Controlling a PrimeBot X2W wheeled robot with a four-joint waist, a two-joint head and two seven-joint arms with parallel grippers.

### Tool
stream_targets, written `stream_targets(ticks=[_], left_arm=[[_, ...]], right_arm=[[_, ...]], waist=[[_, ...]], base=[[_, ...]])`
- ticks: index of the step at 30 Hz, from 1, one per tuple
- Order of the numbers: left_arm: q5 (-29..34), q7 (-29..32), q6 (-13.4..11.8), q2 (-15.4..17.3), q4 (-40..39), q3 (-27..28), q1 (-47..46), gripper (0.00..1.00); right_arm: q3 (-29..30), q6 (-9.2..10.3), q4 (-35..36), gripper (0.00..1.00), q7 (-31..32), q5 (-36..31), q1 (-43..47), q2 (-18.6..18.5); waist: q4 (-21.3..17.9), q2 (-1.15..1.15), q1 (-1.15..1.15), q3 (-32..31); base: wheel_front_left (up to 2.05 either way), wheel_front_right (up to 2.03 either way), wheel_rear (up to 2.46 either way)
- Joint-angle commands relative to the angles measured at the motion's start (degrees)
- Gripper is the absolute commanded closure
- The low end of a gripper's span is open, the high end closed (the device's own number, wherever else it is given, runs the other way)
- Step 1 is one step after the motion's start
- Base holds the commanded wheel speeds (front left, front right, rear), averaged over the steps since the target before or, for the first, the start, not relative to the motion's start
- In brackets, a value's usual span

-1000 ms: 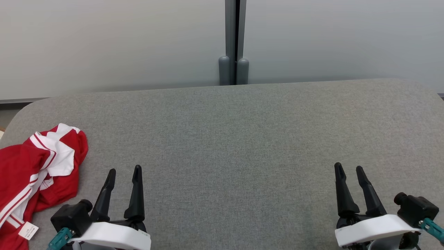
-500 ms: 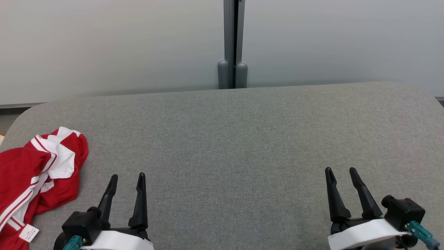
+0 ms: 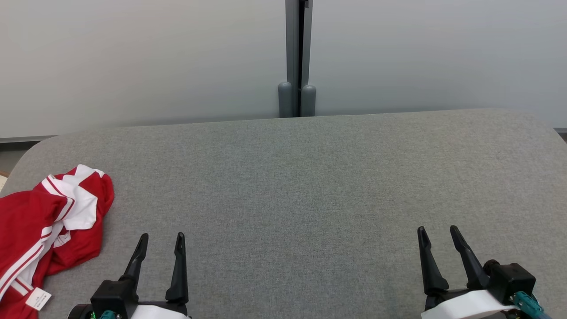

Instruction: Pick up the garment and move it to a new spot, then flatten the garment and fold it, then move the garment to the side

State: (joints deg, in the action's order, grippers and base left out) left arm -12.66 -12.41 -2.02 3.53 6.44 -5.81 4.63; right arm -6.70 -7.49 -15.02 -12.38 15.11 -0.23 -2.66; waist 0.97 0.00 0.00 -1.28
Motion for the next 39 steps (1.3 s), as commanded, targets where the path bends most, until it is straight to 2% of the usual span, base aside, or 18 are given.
stream_targets(ticks=[1, 24, 39], left_arm=[[1.19, -0.53, 0.12, 0.27, -0.28, 0.18, 0.58, 0.00], [11.42, -2.86, -0.60, -0.35, -1.30, -0.33, 1.25, 0.00], [10.86, -2.75, 0.16, -0.51, -0.52, 0.21, 0.93, 0.00]], right_arm=[[-0.32, 0.00, 0.23, 0.00, -0.61, -1.17, -0.39, -0.25], [-2.13, 0.00, -0.23, 0.00, -3.04, -12.28, 0.38, -0.34], [-2.08, 0.00, -0.30, 0.00, -2.92, -11.75, 0.50, -0.32]], waist=[[-0.01, 0.00, 0.00, -0.01], [-0.04, 0.00, 0.00, 0.29], [0.58, 0.00, 0.00, 0.07]], base=[[0.00, 0.00, 0.00], [0.00, 0.00, 0.00], [0.00, 0.00, 0.00]])
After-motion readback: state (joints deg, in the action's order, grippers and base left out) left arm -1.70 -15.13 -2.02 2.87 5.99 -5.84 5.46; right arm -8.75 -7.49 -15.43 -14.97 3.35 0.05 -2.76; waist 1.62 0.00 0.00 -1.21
